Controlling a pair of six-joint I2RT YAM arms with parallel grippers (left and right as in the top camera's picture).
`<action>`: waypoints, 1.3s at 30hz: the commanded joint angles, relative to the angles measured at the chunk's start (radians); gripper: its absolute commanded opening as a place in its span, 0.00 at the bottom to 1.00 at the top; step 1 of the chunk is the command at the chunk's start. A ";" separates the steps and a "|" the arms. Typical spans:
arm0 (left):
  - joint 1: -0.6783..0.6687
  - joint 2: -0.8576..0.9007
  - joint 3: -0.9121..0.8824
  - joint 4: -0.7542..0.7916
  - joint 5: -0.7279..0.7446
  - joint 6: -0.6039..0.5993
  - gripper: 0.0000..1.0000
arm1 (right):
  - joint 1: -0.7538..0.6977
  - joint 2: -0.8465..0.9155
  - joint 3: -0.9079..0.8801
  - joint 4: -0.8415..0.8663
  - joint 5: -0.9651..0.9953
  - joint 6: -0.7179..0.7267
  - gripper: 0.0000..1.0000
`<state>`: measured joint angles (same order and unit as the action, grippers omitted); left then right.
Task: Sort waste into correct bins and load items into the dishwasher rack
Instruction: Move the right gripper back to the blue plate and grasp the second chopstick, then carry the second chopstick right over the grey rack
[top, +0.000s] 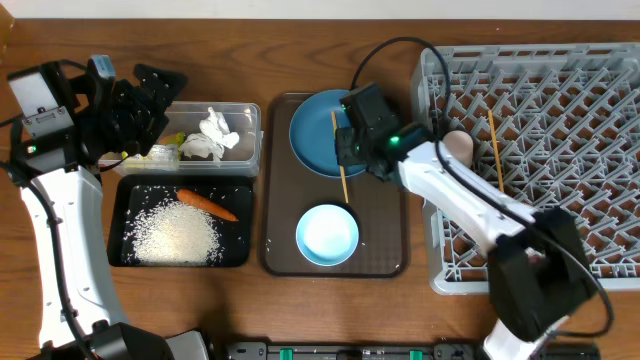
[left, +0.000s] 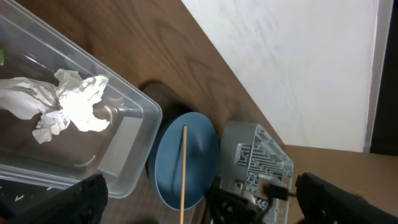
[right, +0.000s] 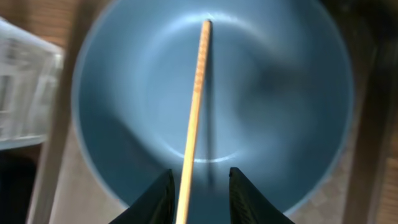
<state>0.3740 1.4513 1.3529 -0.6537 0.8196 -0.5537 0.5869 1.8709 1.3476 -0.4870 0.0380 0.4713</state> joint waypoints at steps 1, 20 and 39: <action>0.003 0.000 -0.003 -0.001 -0.002 -0.005 0.98 | 0.028 0.053 0.018 0.021 0.026 0.053 0.29; 0.003 0.000 -0.003 -0.001 -0.002 -0.005 0.98 | 0.064 0.134 0.018 0.057 0.044 0.055 0.11; 0.003 0.000 -0.003 -0.001 -0.002 -0.005 0.98 | 0.046 -0.009 0.037 0.036 0.041 -0.026 0.01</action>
<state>0.3740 1.4513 1.3529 -0.6537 0.8196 -0.5537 0.6361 1.9690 1.3544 -0.4477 0.0681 0.4923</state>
